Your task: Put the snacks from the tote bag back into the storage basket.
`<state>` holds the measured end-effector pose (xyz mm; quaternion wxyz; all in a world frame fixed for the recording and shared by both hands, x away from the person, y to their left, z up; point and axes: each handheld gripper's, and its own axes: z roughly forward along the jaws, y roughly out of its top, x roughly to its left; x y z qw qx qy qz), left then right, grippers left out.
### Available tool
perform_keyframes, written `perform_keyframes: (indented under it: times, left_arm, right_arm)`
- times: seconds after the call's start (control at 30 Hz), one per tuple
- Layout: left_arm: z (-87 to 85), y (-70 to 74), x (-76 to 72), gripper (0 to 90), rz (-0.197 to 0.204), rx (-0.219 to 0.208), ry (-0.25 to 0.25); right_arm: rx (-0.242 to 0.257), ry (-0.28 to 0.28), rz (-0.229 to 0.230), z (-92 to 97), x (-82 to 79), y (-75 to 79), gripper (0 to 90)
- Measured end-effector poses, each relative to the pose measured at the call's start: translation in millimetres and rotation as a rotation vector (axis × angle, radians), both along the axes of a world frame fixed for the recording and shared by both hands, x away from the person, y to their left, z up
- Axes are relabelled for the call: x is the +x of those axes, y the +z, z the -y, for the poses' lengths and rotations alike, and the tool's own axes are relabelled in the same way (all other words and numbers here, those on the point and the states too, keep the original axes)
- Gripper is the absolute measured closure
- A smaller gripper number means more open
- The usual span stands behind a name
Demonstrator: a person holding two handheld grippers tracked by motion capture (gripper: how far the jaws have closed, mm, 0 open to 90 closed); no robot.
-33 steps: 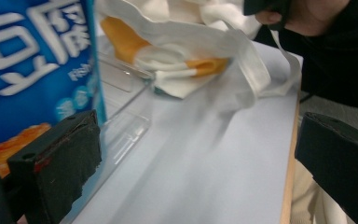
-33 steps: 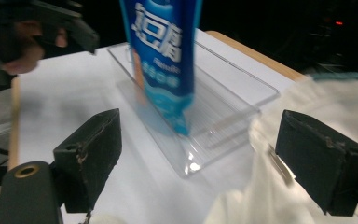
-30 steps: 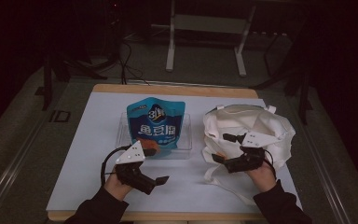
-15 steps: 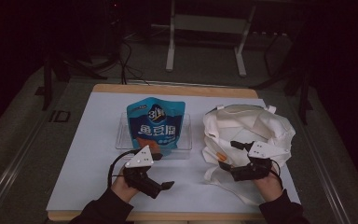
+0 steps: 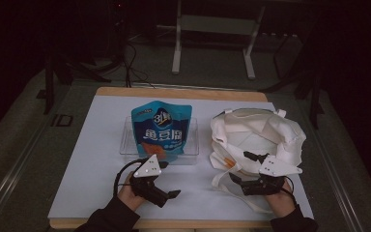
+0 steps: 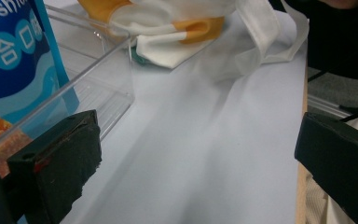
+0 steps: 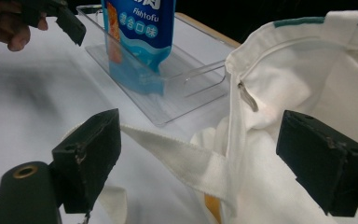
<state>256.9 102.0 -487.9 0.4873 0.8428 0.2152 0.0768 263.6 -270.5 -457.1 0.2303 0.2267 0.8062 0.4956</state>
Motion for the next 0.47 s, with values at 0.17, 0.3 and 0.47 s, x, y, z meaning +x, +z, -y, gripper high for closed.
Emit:
perform_keyframes:
  times: [0.17,0.3,0.47]
  left_arm:
    - [4.9,-5.6,-1.4,0.8,-0.008,0.027,-0.038]
    - [8.1,-6.6,-3.2,0.8,-0.007,0.041,-0.058]
    - [9.1,-8.3,-3.8,0.8,-0.014,0.043,-0.06]
  right_arm:
    - [-0.005,0.006,0.007,2.4,-3.8,-1.4,13.9]
    - [-0.002,0.004,-0.008,3.4,-1.1,-2.7,13.9]
    - [0.019,0.002,-0.017,7.3,1.5,-2.4,14.0]
